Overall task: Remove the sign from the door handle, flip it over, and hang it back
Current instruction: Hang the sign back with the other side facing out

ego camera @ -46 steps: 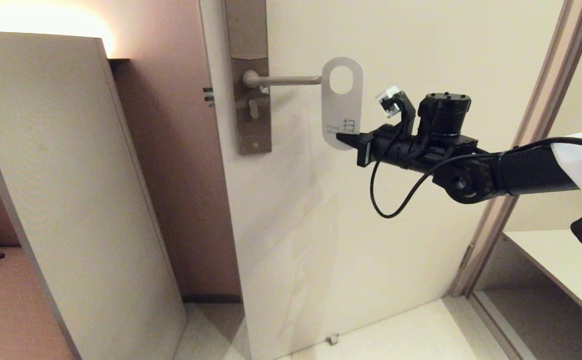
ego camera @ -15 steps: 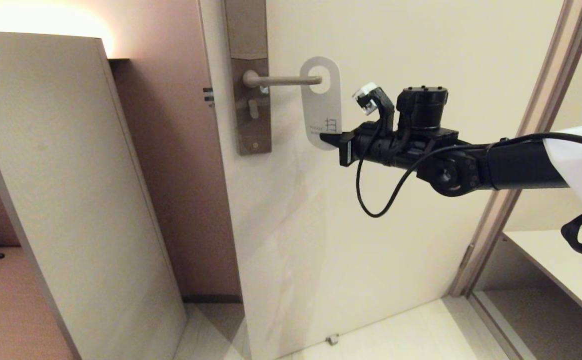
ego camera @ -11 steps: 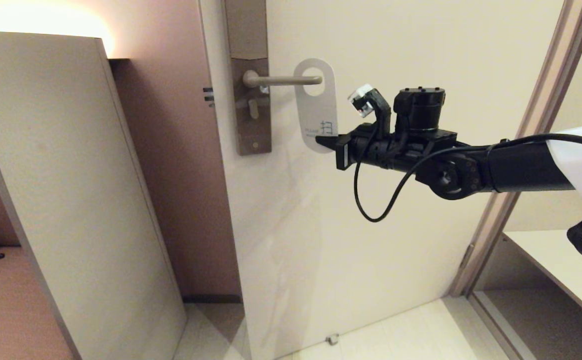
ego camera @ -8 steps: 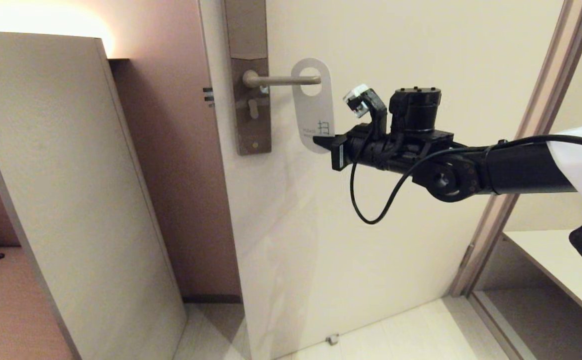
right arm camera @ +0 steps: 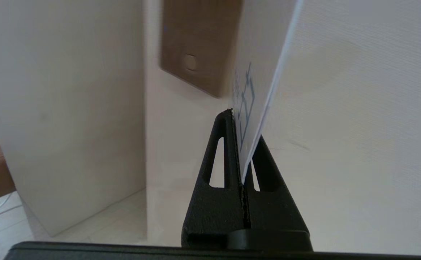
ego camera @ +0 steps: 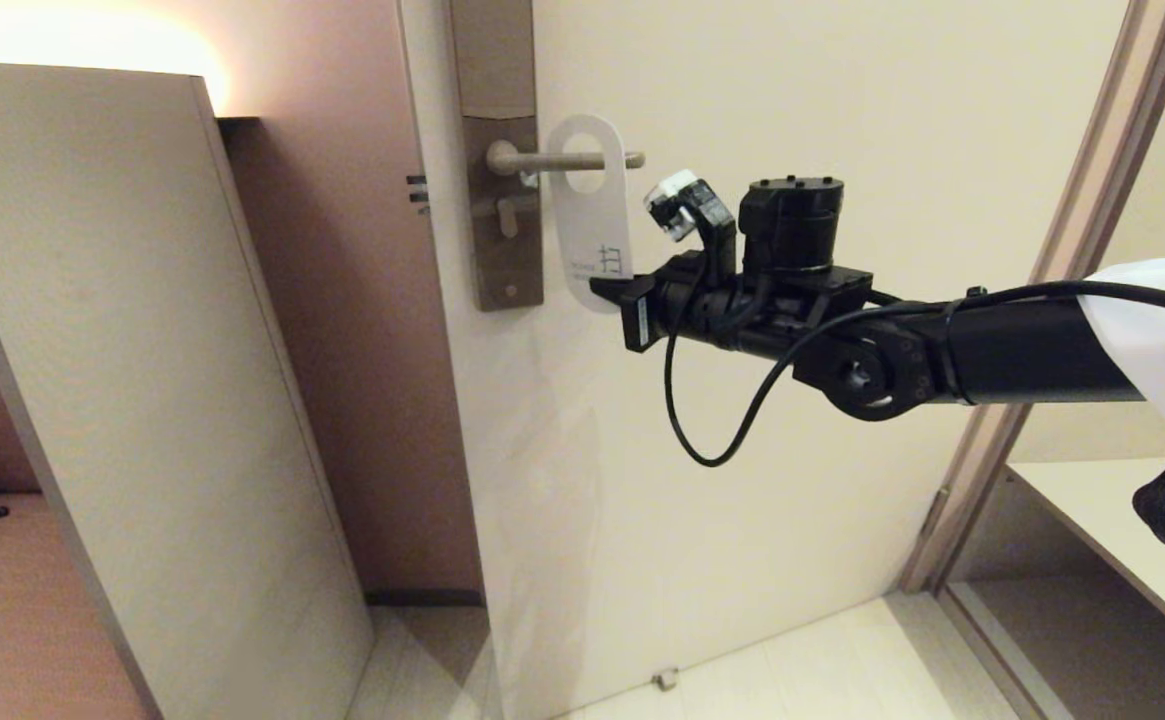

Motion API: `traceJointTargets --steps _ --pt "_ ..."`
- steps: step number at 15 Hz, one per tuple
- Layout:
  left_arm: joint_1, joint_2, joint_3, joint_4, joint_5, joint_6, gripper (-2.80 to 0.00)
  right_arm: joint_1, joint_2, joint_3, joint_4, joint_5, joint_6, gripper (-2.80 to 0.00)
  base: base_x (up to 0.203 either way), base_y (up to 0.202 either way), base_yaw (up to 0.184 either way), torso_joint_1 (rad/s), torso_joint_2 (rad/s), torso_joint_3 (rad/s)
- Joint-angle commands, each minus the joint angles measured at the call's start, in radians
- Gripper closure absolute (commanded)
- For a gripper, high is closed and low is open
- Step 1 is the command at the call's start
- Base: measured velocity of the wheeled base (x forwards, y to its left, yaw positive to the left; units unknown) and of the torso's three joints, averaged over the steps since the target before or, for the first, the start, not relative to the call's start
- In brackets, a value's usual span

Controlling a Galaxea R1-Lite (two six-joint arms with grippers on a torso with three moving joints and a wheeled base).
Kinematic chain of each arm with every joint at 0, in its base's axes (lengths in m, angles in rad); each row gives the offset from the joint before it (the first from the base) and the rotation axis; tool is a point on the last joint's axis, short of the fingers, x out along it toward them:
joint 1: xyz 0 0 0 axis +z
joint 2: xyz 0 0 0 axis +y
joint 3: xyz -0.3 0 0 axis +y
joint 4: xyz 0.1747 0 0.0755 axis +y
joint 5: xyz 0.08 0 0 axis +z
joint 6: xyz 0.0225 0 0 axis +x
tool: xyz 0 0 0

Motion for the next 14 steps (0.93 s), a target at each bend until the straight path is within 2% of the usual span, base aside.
traceJointTargets --steps 1,6,9,14 --pt "0.000 0.000 0.000 0.000 0.000 0.000 0.00 0.029 0.003 -0.007 -0.003 -0.012 -0.003 0.00 0.000 0.000 0.000 0.000 0.00 0.000" --pt "-0.001 0.000 0.000 0.000 0.000 0.000 0.00 0.073 0.016 -0.009 -0.004 -0.042 -0.009 0.00 0.000 0.000 0.000 0.000 0.00 0.000" --pt "-0.001 0.000 0.000 0.000 0.000 0.000 0.00 0.097 0.030 -0.010 -0.004 -0.087 -0.052 0.00 0.000 0.000 0.000 0.000 0.00 0.000" --pt "0.000 0.000 0.000 0.000 0.000 0.000 0.00 0.114 0.032 -0.004 -0.004 -0.091 -0.056 0.00 0.000 0.000 0.000 0.000 0.00 0.000"
